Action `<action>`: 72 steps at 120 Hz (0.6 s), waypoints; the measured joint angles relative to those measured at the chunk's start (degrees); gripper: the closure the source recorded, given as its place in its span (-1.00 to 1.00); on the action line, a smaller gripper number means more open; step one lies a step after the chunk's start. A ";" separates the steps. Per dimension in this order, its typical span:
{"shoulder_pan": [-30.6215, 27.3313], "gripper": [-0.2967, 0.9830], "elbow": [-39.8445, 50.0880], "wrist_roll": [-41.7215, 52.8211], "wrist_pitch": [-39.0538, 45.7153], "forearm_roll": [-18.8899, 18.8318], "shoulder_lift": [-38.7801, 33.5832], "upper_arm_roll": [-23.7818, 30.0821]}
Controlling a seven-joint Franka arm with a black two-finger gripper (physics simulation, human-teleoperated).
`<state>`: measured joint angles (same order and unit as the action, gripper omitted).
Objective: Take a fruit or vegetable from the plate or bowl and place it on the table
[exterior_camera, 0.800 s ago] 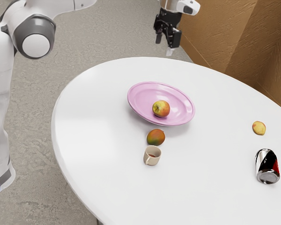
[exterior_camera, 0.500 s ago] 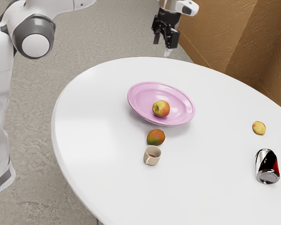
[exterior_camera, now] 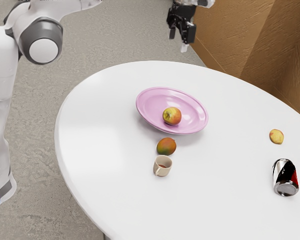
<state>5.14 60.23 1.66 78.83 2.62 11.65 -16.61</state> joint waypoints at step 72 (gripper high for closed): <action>2.46 -0.54 9.51 0.36 4.35 0.10 4.56 0.83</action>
<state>7.60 69.74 2.02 83.18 2.72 16.21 -15.79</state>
